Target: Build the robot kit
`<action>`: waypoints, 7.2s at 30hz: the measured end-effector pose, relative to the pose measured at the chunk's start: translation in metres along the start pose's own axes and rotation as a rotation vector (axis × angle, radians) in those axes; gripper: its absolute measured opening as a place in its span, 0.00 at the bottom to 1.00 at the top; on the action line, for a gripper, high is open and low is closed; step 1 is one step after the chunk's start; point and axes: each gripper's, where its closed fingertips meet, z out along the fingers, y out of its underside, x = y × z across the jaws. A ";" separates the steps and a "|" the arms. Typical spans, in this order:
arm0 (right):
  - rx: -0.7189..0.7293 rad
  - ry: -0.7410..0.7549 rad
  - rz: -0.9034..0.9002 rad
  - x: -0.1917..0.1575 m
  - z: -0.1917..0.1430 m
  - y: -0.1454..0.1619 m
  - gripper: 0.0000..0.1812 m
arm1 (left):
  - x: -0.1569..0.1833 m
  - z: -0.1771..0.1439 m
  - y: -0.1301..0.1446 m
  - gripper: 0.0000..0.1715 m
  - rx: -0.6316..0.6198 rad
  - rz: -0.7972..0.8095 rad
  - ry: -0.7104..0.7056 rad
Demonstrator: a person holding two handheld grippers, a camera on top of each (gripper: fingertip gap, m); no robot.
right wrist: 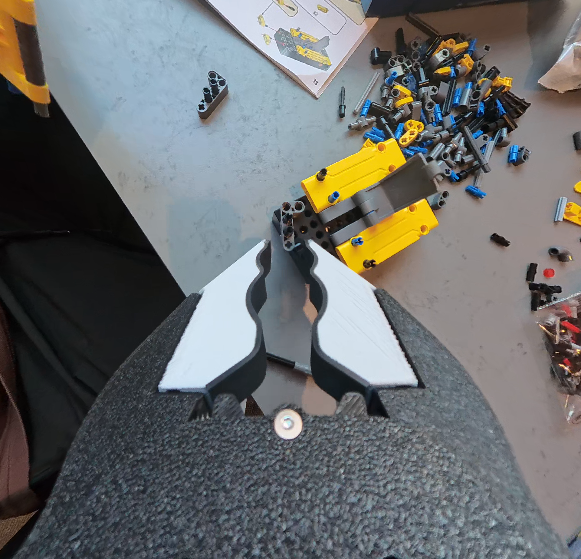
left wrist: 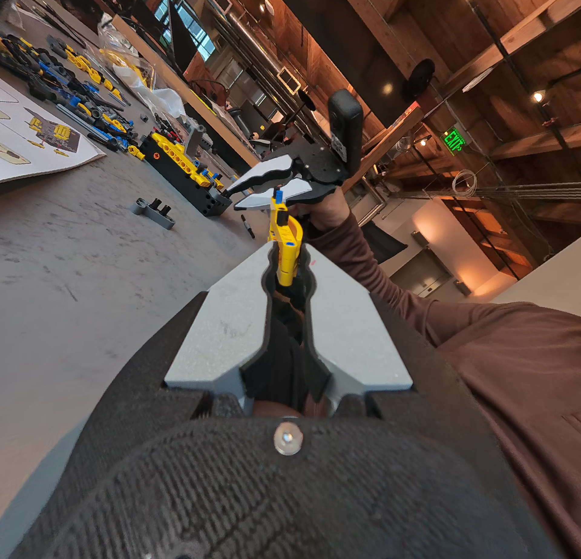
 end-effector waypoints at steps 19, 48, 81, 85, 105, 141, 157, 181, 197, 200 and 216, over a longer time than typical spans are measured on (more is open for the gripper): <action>-0.012 0.093 0.017 0.019 -0.005 0.024 0.11 | 0.005 0.001 -0.001 0.06 0.028 -0.142 0.092; 0.164 0.113 0.447 0.063 -0.007 0.009 0.46 | 0.004 0.004 0.004 0.06 0.004 -0.130 0.081; -0.108 -0.051 -0.128 0.038 0.018 0.027 0.37 | 0.004 0.004 0.006 0.06 -0.001 -0.126 0.078; -0.053 -0.067 -0.138 0.034 0.004 0.021 0.37 | 0.003 0.002 0.004 0.06 0.006 -0.127 0.073; -0.118 -0.176 -0.315 0.016 -0.016 0.071 0.15 | 0.001 0.005 0.010 0.06 -0.012 -0.128 0.065; -0.096 0.610 -0.512 0.036 -0.012 0.022 0.05 | 0.003 0.002 0.005 0.06 -0.012 -0.117 0.069; 0.195 0.091 -0.199 0.017 -0.018 0.024 0.20 | 0.001 0.003 0.008 0.06 -0.019 -0.120 0.063; 0.126 -0.063 0.003 0.023 -0.010 0.025 0.04 | 0.003 0.003 0.007 0.06 -0.019 -0.119 0.067; 0.163 -0.090 0.045 0.023 -0.004 0.021 0.10 | 0.003 0.003 0.007 0.06 -0.014 -0.127 0.073; 0.175 -0.092 0.055 0.023 -0.005 0.020 0.10 | 0.003 0.003 0.007 0.06 -0.012 -0.129 0.072; 0.455 -0.437 0.004 -0.101 -0.054 -0.044 0.24 | 0.042 0.017 0.026 0.06 -0.137 0.181 0.171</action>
